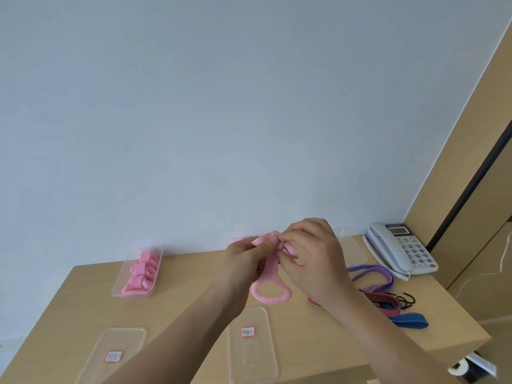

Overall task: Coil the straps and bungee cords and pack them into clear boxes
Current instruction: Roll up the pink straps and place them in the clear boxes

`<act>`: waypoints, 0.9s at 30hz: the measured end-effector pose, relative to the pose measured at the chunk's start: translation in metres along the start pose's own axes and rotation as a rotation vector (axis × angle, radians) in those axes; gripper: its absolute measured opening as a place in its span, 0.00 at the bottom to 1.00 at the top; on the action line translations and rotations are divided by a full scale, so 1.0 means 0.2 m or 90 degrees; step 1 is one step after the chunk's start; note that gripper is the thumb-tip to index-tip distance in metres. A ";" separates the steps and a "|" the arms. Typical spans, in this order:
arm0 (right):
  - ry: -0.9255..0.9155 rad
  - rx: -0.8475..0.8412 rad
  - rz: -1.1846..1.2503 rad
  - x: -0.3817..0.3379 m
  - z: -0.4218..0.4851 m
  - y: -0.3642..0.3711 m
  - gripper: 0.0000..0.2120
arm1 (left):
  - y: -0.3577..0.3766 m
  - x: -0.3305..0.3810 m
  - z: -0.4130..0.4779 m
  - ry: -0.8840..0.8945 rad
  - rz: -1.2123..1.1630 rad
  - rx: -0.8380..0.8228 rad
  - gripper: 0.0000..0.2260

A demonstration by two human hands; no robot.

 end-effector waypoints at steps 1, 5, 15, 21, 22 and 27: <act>0.012 -0.006 0.032 0.00 0.00 -0.01 0.07 | -0.01 -0.01 0.00 0.001 -0.004 0.000 0.14; 0.144 -0.072 0.102 0.08 0.01 0.01 0.05 | -0.03 -0.03 0.02 -0.003 0.006 0.024 0.10; 0.225 -0.219 0.114 0.11 0.00 0.07 0.08 | -0.04 -0.04 0.04 0.011 0.003 0.018 0.11; 0.228 -0.199 0.119 0.10 -0.01 0.07 0.08 | -0.06 -0.05 0.02 -0.013 -0.005 -0.005 0.10; 0.232 -0.190 0.122 0.10 -0.01 0.07 0.09 | -0.07 -0.06 0.01 -0.023 -0.007 -0.005 0.12; 0.218 -0.124 0.147 0.04 0.01 0.07 0.09 | -0.11 -0.10 -0.03 -0.109 0.012 0.021 0.16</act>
Point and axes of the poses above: each hand's wrist, its own z-axis towards the middle knuckle, its own y-axis out of the palm, x = y × z, the point moved 7 cm from there along z, towards the middle knuckle, and after that the axes turned 2 degrees about y, right-handed, at the moved point
